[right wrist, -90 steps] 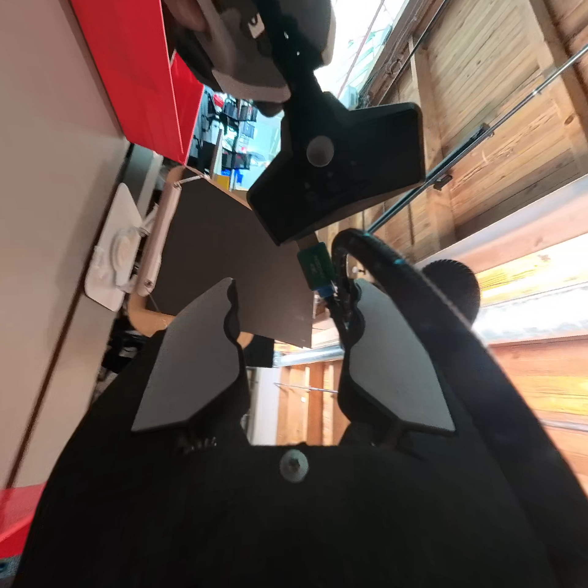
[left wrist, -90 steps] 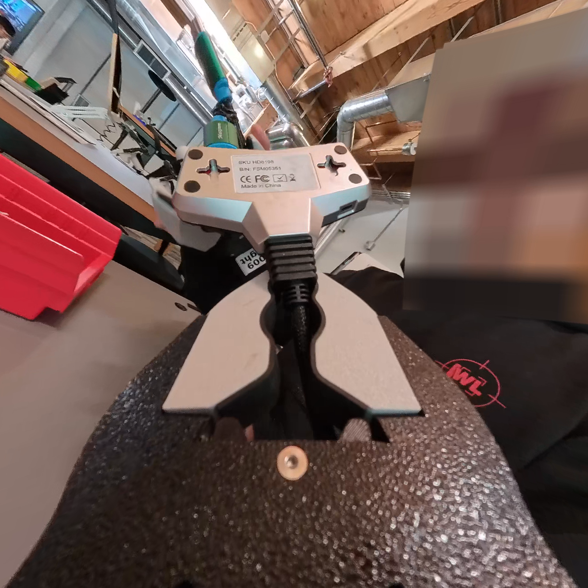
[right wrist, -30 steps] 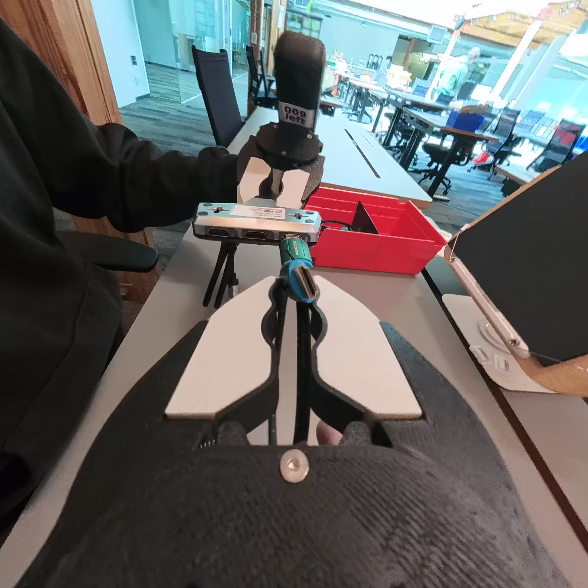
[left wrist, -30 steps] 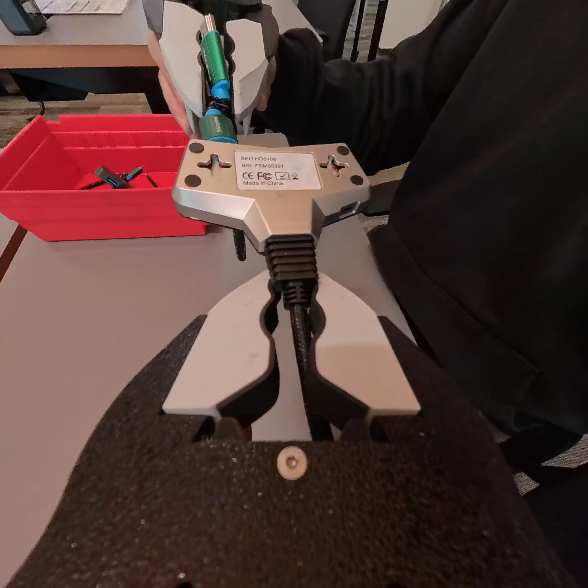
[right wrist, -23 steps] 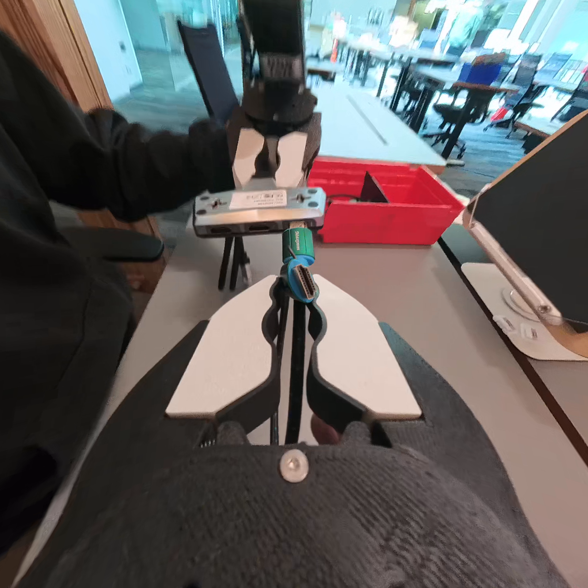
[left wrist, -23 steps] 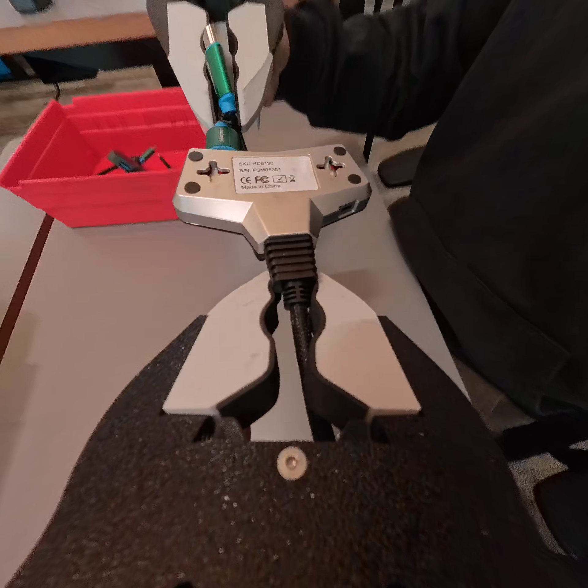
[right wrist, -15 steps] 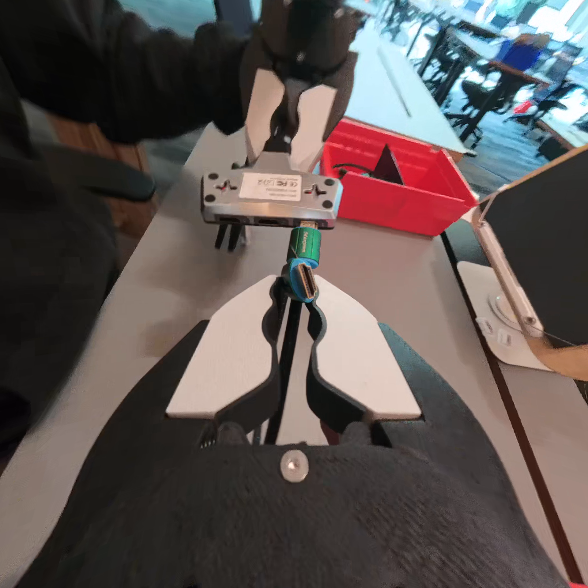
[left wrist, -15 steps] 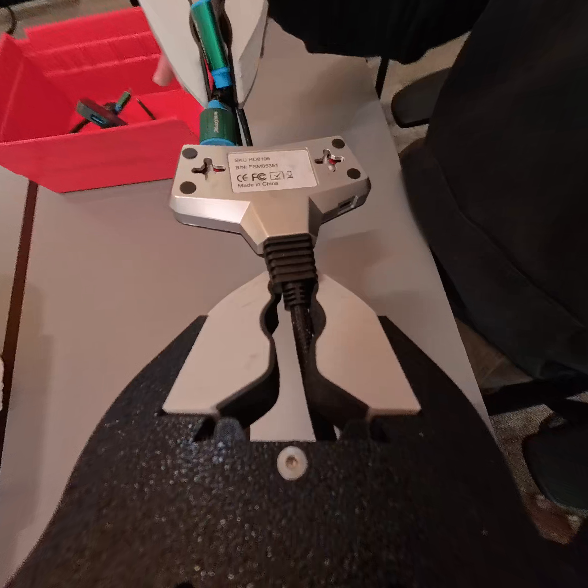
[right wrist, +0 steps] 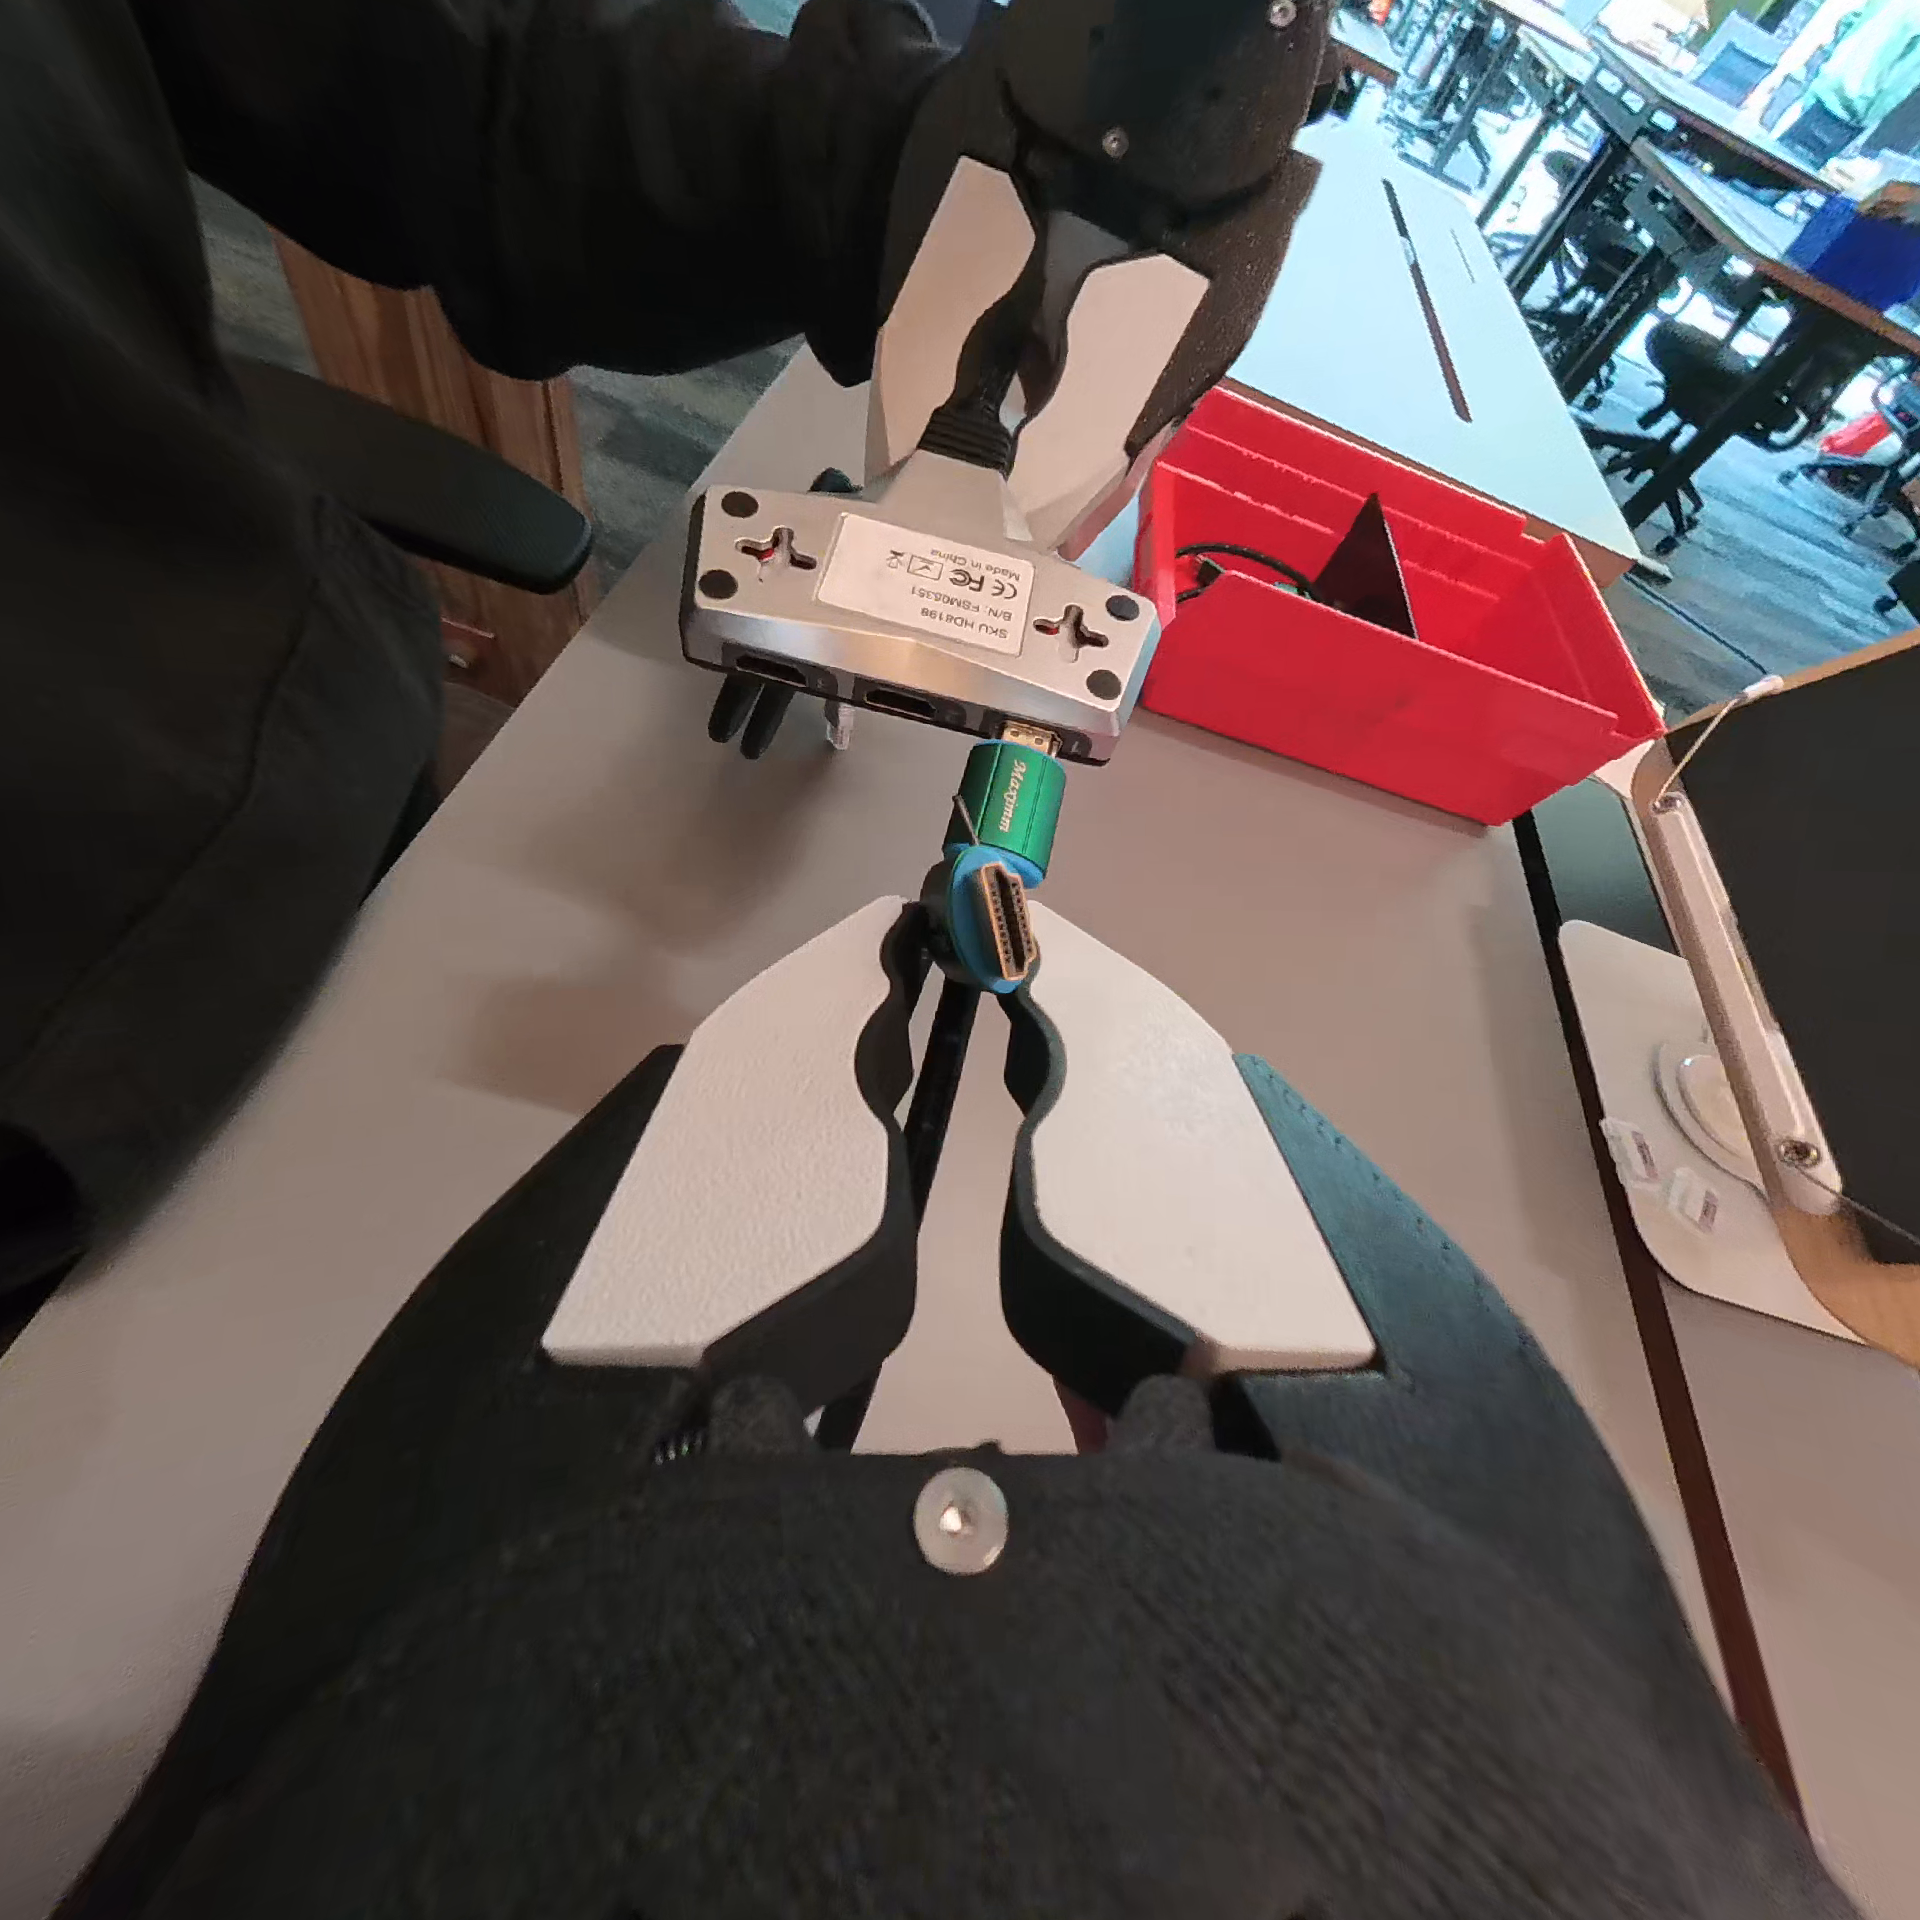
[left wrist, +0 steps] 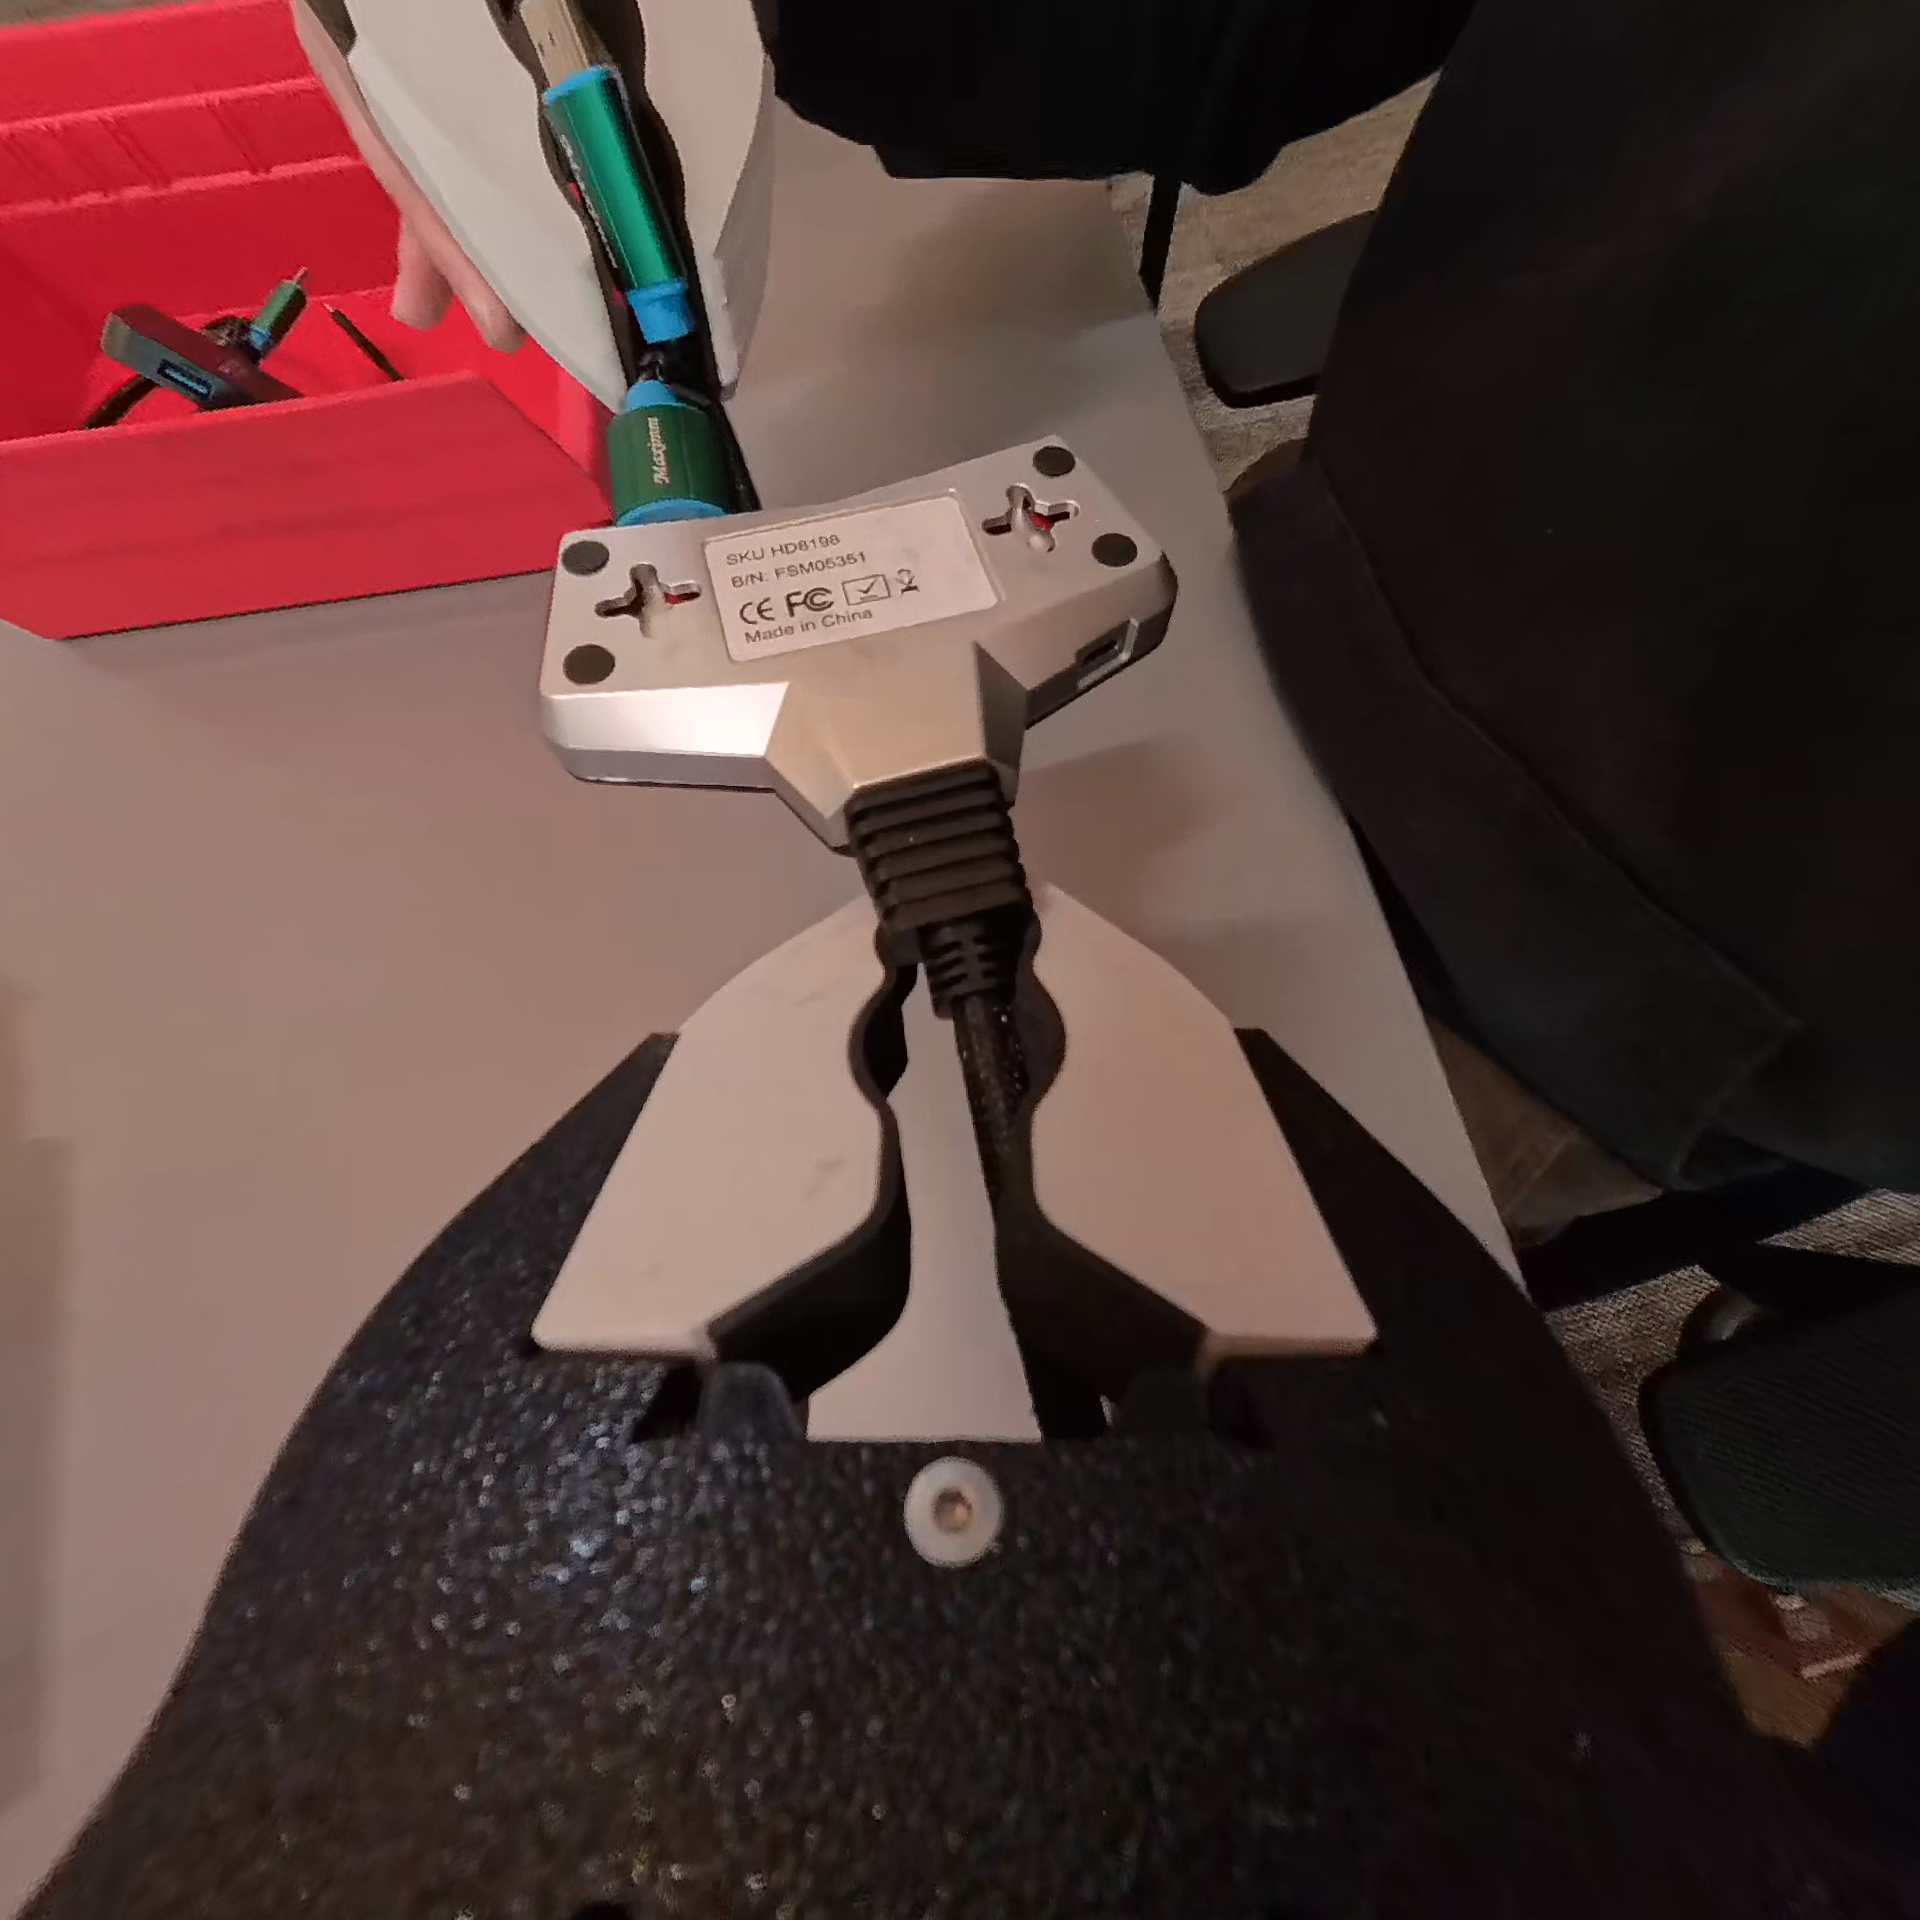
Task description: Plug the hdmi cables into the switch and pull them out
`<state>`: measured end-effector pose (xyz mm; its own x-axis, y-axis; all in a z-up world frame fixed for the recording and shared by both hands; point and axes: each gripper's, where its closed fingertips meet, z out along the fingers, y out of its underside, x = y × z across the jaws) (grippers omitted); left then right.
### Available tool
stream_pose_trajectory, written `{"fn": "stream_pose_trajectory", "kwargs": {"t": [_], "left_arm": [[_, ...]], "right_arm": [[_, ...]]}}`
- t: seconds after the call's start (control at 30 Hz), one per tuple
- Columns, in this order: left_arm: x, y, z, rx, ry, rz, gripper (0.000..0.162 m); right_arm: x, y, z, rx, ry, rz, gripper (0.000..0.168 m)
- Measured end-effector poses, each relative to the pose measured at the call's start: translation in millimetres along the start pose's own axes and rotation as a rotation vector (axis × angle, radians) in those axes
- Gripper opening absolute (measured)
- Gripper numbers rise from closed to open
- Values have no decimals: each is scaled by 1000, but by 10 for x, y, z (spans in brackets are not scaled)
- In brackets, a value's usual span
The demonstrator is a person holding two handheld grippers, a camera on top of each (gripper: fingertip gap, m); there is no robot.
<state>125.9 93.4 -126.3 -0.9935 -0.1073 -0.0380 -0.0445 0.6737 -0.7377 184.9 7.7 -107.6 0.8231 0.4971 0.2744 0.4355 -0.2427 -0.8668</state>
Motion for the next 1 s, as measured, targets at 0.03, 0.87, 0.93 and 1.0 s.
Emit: {"fn": "stream_pose_trajectory", "kwargs": {"t": [0.03,0.87,0.93,1.0], "left_arm": [[-33,11,3,-4,-24,1,14],[-271,-314,4,248,-267,-29,26],[-287,-267,18,213,-277,-13,26],[-290,-186,41,152,-290,18,26]], "right_arm": [[27,5,-8,1,21,1,14],[192,-160,-274,271,229,81,14],[183,-122,-250,245,228,66,14],[144,-73,-197,198,204,51,14]]}}
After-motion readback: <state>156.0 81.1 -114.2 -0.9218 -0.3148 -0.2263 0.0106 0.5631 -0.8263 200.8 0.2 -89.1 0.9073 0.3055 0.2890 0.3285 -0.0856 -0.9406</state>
